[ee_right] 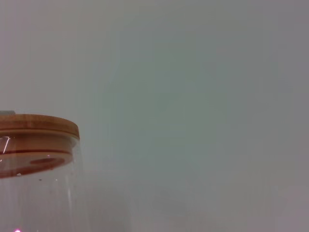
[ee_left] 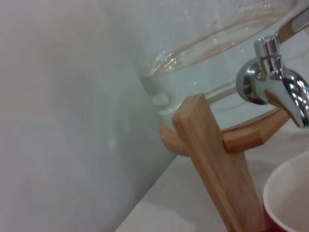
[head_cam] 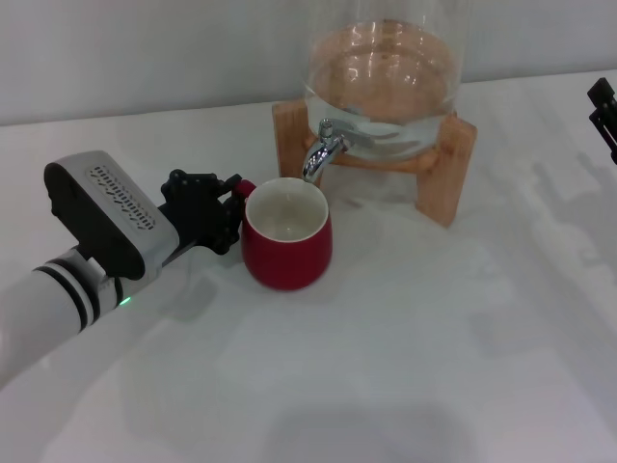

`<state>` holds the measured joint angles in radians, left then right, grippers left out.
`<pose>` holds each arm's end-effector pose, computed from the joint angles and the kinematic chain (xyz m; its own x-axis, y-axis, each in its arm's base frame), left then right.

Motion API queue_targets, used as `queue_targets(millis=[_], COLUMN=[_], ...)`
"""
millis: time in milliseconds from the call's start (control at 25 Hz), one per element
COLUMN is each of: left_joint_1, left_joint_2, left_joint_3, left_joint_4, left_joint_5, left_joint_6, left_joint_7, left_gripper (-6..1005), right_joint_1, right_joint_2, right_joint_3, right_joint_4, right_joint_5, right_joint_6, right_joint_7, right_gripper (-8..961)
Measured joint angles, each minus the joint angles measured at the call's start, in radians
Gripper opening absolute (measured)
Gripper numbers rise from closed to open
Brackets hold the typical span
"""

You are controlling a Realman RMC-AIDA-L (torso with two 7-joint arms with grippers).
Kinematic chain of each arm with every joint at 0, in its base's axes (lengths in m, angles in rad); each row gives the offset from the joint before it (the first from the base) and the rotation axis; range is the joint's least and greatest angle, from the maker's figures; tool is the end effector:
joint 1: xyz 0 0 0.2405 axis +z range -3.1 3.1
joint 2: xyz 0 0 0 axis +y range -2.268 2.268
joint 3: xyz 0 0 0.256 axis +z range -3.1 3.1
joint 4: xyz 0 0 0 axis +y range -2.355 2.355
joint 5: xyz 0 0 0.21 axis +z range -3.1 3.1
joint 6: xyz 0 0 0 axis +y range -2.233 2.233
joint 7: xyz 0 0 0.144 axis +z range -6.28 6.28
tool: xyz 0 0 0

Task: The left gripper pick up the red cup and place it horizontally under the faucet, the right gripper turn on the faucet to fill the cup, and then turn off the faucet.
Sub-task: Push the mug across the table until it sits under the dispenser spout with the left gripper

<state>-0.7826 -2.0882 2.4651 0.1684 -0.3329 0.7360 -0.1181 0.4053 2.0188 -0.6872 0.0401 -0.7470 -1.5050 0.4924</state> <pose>-0.2280 0.3878 -0.1128 0.9724 -0.1067 0.2077 0.0670 -0.7247 -0.6858 0.3483 0.2982 0.0442 0.5213 0.2071 -0.8278 -0.8137 -0.1717 -0.5554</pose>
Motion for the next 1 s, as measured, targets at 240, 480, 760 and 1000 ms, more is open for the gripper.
queue_targets(millis=[240,480,760,1000], left_joint_1=[-0.007,-0.015,-0.024,-0.027], left_joint_2=[-0.001,-0.001,-0.001,-0.002], left_joint_3=[0.003,0.008,0.008,0.007], left_joint_4=[0.011,0.018,0.019,0.015], left_joint_5=[0.004,0.010,0.011,0.011], left_joint_6=[0.000,0.000,-0.010,-0.016], left_joint_7=[0.000,0.002,0.009,0.009], left_gripper=[102,102,102,102], right_joint_1=[0.000,0.000,-0.005,-0.003], right_joint_2=[0.002,0.003,0.003,0.003], right_joint_3=[0.000,0.000,0.000,0.000], right_joint_4=[0.001,0.006,0.007,0.008], right_joint_5=[0.000,0.000,0.000,0.000], right_joint_6=[-0.008,-0.011,-0.024,-0.025], right_joint_7=[0.000,0.000,0.000,0.000], right_gripper=[722,722,722,722])
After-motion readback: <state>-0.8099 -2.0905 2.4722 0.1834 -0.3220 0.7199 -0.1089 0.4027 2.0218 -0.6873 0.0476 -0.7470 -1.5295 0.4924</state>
